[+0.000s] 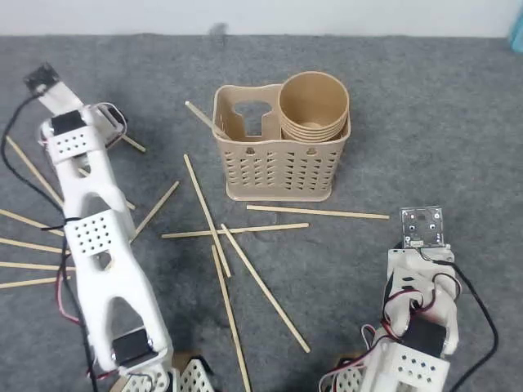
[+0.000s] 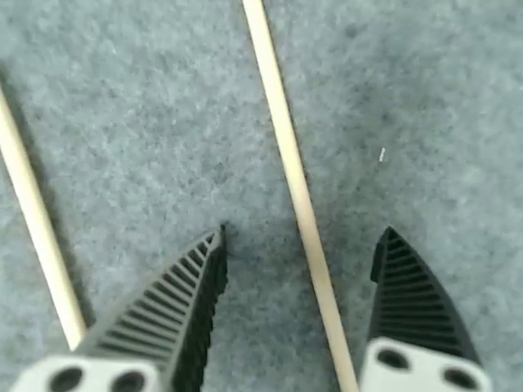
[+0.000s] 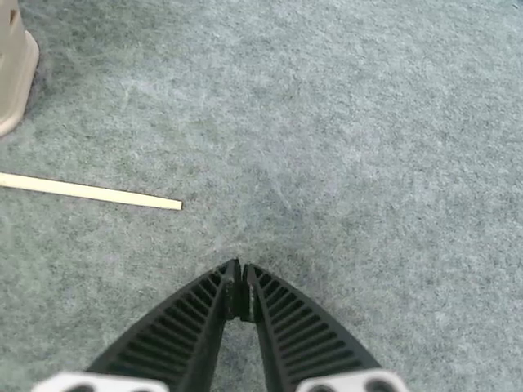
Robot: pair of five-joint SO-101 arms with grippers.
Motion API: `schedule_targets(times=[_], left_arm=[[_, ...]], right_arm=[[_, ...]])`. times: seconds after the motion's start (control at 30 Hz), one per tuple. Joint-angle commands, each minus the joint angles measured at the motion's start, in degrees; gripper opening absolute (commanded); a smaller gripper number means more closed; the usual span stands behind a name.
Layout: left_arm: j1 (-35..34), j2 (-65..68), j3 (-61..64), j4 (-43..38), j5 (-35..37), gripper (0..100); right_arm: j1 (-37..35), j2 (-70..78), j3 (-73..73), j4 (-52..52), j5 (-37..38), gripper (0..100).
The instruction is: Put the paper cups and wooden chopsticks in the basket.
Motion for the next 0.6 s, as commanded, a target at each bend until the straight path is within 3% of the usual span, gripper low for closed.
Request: schedule_targets(times=[0.0,0.1,0.23,0.57], left_arm=[[1.0,1.1,-0.1,-0.5,0.9,28],[1.0,1.5,-0.1,-0.4,0.9,20],[0.4,0.0,-0.9,0.4,0.9,0],[-0.6,-2.7,-17.4,27.3,0.6,1]], right_arm=[[0.0,0.3,1.1,0.7,1.1,0.8],[0.0,0.3,1.1,0.7,1.1,0.8],[0.0,0.3,1.1,0.7,1.1,0.8],[-0.1,0.4,1.1,0.7,3.6,0.8]])
